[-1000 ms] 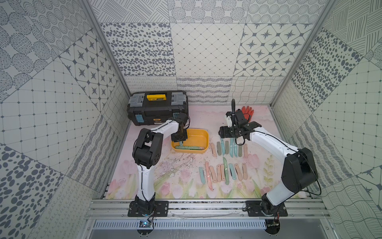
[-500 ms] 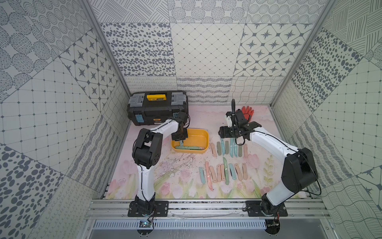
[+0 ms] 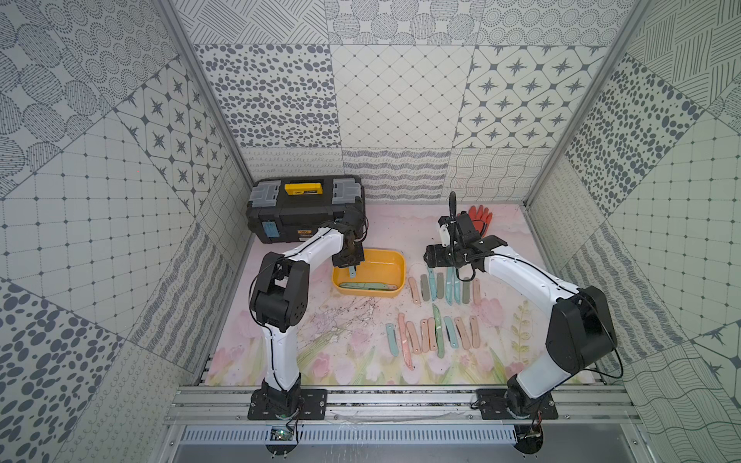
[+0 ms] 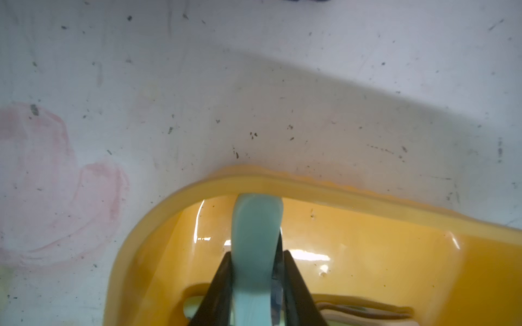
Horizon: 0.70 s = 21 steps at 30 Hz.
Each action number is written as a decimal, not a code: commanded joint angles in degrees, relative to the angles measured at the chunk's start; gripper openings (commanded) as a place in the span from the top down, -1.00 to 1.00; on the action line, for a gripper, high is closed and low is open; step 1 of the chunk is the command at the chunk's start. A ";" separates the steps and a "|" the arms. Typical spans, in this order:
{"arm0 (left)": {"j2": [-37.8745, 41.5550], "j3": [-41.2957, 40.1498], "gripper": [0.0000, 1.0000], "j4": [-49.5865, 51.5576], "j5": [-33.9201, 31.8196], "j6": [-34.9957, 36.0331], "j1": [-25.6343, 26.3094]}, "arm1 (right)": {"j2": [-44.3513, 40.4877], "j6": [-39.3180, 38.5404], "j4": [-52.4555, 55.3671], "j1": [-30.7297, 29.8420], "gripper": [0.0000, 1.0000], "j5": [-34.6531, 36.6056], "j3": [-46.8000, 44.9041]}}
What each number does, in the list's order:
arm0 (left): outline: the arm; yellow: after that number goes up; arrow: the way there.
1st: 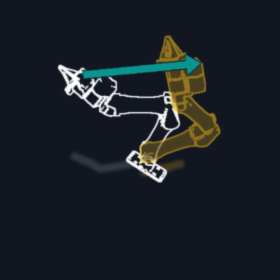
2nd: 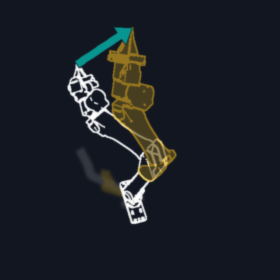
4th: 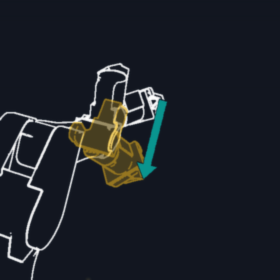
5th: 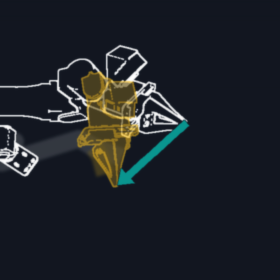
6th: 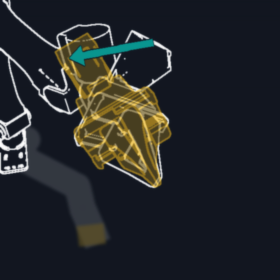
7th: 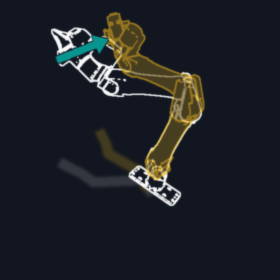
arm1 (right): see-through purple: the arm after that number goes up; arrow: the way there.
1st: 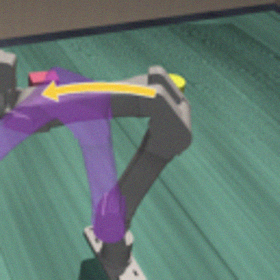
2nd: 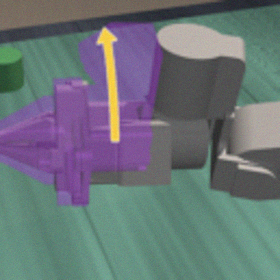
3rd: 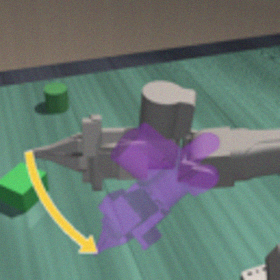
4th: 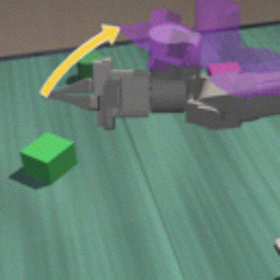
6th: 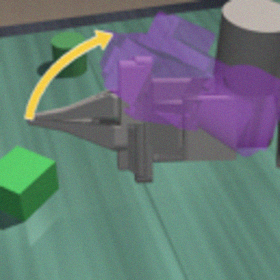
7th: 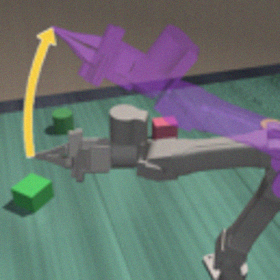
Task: Take the fruit knife out of the storage box
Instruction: Pick up the fruit knife from the storage box.
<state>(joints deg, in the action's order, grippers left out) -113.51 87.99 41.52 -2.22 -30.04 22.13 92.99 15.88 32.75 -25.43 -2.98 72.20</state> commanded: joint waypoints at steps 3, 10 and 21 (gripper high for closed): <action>2.95 3.35 0.61 4.06 3.54 -0.02 -0.27 | -2.26 -0.13 -1.16 -0.35 -0.57 0.62 -0.09; 10.32 0.45 0.60 5.95 3.45 -0.35 1.19 | -3.51 -0.12 -1.29 -0.36 -0.58 0.94 -0.74; 27.45 -20.35 0.59 2.84 1.16 -6.45 7.42 | -3.49 -3.19 -1.10 -0.22 -0.79 6.78 -0.13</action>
<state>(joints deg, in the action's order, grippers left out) -91.94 75.57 44.27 -0.45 -32.53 27.55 90.06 14.52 32.80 -25.43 0.86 71.79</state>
